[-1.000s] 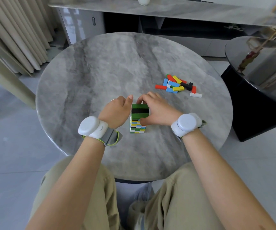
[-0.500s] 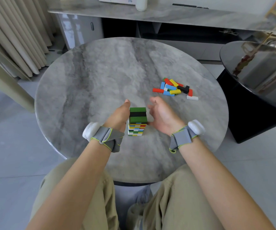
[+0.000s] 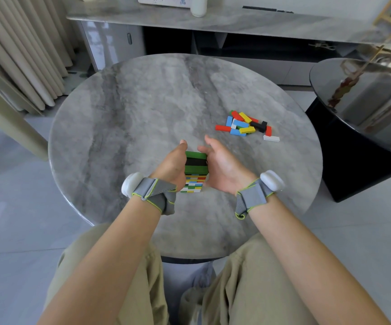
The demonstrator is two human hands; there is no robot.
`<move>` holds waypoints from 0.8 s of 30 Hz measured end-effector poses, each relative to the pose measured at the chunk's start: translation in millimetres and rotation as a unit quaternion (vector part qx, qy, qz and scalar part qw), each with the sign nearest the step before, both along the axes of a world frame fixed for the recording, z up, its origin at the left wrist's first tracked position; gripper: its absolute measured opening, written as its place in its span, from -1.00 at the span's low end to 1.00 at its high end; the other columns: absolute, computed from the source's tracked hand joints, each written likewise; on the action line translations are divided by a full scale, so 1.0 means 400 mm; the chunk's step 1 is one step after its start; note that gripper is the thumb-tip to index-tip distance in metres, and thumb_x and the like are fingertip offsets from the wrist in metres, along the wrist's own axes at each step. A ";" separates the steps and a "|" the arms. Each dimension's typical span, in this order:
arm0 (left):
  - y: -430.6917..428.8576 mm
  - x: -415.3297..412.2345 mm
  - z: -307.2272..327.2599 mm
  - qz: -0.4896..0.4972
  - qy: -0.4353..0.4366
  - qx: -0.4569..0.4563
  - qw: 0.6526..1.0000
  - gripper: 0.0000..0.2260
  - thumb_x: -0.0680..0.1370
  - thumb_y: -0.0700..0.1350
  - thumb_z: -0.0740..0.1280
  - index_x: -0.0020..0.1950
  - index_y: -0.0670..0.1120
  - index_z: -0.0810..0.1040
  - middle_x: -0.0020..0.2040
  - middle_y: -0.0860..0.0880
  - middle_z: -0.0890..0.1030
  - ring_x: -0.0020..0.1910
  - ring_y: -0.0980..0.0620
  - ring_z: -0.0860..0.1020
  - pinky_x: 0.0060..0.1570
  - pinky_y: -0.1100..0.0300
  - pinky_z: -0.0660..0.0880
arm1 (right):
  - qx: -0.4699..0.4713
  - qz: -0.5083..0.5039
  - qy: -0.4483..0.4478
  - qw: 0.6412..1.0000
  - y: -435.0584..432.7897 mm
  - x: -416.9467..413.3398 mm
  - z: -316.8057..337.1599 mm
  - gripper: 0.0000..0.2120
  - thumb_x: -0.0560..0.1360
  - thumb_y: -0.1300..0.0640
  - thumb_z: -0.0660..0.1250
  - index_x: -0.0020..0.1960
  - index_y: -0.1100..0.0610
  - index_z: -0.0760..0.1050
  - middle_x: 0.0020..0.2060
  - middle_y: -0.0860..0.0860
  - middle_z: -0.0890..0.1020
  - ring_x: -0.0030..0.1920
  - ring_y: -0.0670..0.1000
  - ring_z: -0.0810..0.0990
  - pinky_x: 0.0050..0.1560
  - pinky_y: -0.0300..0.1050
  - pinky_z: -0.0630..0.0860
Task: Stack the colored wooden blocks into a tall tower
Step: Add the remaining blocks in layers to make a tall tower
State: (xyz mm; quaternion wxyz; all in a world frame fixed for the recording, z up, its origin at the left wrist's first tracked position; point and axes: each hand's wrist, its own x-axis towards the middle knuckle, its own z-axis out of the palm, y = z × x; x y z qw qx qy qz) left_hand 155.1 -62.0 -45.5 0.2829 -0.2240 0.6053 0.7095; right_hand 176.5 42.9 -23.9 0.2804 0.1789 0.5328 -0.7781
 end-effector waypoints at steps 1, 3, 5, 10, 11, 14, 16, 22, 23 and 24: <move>-0.002 0.002 0.005 0.010 -0.002 -0.002 1.000 -0.40 0.57 0.24 0.02 0.33 -0.23 0.39 0.20 -0.28 0.55 0.12 -0.24 0.58 0.23 -0.18 0.44 | -0.001 -0.003 0.001 1.000 -0.001 -0.001 -0.001 -0.39 0.59 -0.19 -0.01 0.51 0.11 -0.01 0.16 0.10 0.40 -0.03 0.07 0.54 -0.05 -0.01 0.45; 0.000 0.000 0.002 0.015 -0.006 0.013 1.000 -0.38 0.57 0.25 0.02 0.35 -0.23 0.38 0.20 -0.28 0.55 0.13 -0.24 0.57 0.25 -0.17 0.42 | 0.000 0.001 0.004 1.000 -0.002 -0.003 -0.004 -0.37 0.58 -0.21 0.00 0.52 0.11 -0.04 0.14 0.09 0.42 -0.03 0.06 0.54 -0.04 -0.01 0.45; 0.002 0.021 0.037 -0.008 0.010 0.010 1.000 -0.40 0.60 0.22 0.01 0.39 -0.22 0.35 0.13 -0.24 0.57 0.04 -0.16 0.61 0.25 -0.06 0.43 | 0.012 0.021 0.020 1.000 0.000 -0.001 -0.002 -0.34 0.58 -0.23 -0.01 0.52 0.11 -0.05 0.14 0.06 0.44 0.00 0.06 0.54 0.00 -0.01 0.45; -0.039 0.026 0.068 -0.153 0.168 -0.174 0.958 -0.34 0.56 0.12 0.23 0.53 -0.15 0.04 0.48 -0.03 0.25 0.44 0.11 0.28 0.41 0.17 0.11 | 0.171 0.043 0.137 0.975 0.045 0.000 0.018 -0.53 0.62 -0.02 0.06 0.49 -0.07 0.07 0.36 -0.06 0.31 0.32 -0.09 0.29 0.19 -0.14 0.18; -0.062 0.020 0.069 -0.209 0.225 -0.263 0.915 -0.24 0.51 0.09 0.34 0.53 -0.15 0.01 0.53 -0.02 0.13 0.50 0.06 0.14 0.40 0.19 0.08 | 0.247 0.060 0.191 0.948 0.061 -0.003 0.015 -0.51 0.60 0.09 0.13 0.49 -0.07 0.10 0.41 -0.02 0.27 0.34 -0.07 0.27 0.21 -0.18 0.16; -0.101 0.009 0.056 -0.309 0.321 -0.403 0.799 -0.06 0.35 -0.02 0.52 0.55 -0.11 0.00 0.55 -0.04 0.08 0.52 0.03 0.10 0.45 0.18 0.11 | 0.371 0.159 0.293 0.867 0.105 -0.009 -0.012 -0.33 0.47 0.30 0.30 0.48 -0.01 0.12 0.44 -0.02 0.22 0.41 0.01 0.24 0.27 -0.22 0.24; -0.094 0.013 0.047 -0.322 0.328 -0.397 0.794 -0.06 0.31 -0.03 0.55 0.53 -0.09 0.07 0.51 -0.06 0.21 0.49 0.01 0.21 0.41 0.15 0.20 | 0.387 0.216 0.296 0.846 0.110 -0.008 -0.028 -0.23 0.41 0.29 0.41 0.49 0.04 0.10 0.42 0.00 0.26 0.40 0.03 0.29 0.27 -0.21 0.29; -0.072 0.020 0.035 -0.309 0.370 -0.404 0.778 -0.30 0.32 -0.14 0.54 0.41 -0.11 0.34 0.29 -0.09 0.50 0.28 -0.06 0.46 0.24 0.14 0.41 | 0.432 0.242 0.318 0.809 0.096 -0.024 -0.055 -0.23 0.34 0.16 0.51 0.45 0.07 0.21 0.37 0.01 0.38 0.31 0.02 0.41 0.33 -0.09 0.37; -0.073 0.019 0.033 -0.303 0.374 -0.401 0.779 -0.36 0.32 -0.16 0.53 0.36 -0.11 0.40 0.23 -0.09 0.54 0.23 -0.07 0.50 0.20 0.10 0.45 | 0.438 0.242 0.322 0.804 0.093 -0.024 -0.056 -0.25 0.34 0.15 0.51 0.44 0.07 0.24 0.35 0.01 0.40 0.29 0.03 0.43 0.32 -0.05 0.39; -0.073 0.017 0.030 -0.297 0.378 -0.398 0.781 -0.42 0.32 -0.18 0.53 0.30 -0.10 0.45 0.17 -0.09 0.57 0.18 -0.07 0.52 0.16 0.07 0.47 | 0.440 0.241 0.329 0.800 0.091 -0.025 -0.057 -0.28 0.34 0.15 0.50 0.42 0.07 0.27 0.33 0.01 0.43 0.27 0.03 0.44 0.31 -0.03 0.40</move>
